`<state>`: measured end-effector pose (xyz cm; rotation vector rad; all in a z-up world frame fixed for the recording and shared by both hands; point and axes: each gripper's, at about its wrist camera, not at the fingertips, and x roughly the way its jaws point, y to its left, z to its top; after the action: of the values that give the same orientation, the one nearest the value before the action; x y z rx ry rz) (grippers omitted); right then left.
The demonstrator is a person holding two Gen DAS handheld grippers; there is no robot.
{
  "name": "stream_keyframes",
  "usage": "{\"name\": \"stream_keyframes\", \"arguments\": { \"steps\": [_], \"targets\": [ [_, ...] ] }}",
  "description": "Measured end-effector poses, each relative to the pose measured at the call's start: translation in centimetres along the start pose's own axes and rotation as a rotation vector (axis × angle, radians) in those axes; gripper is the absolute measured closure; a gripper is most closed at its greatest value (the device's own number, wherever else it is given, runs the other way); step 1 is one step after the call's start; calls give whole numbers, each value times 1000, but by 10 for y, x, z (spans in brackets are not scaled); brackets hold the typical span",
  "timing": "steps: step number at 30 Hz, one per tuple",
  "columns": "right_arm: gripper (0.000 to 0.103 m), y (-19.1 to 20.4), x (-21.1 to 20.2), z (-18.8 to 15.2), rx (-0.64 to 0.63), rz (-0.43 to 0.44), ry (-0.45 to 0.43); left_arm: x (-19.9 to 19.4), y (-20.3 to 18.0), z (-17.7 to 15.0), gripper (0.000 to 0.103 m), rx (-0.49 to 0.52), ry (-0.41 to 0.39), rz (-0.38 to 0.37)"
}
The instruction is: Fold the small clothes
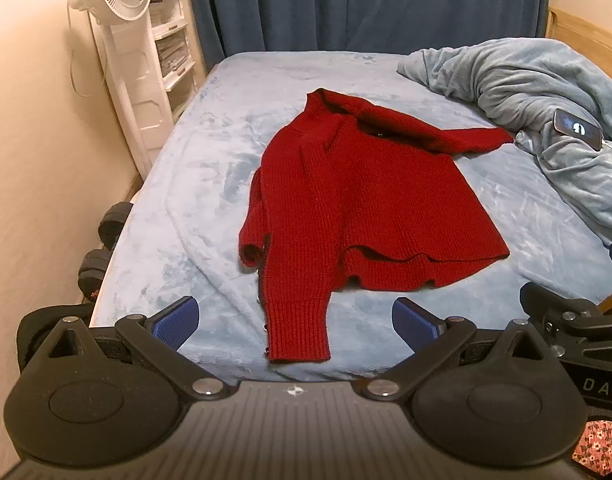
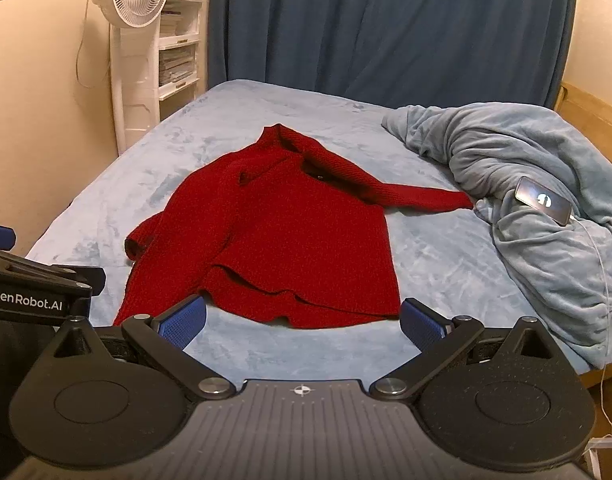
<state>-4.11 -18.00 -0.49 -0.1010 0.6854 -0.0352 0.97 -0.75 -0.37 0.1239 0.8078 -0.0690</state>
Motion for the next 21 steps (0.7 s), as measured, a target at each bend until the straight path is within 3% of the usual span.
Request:
{"name": "stream_keyframes", "arguments": {
  "steps": [21],
  "targets": [
    [1,-1,3,0,-2,-2,6,3,0,-1,0,3,-1,-2]
  ]
}}
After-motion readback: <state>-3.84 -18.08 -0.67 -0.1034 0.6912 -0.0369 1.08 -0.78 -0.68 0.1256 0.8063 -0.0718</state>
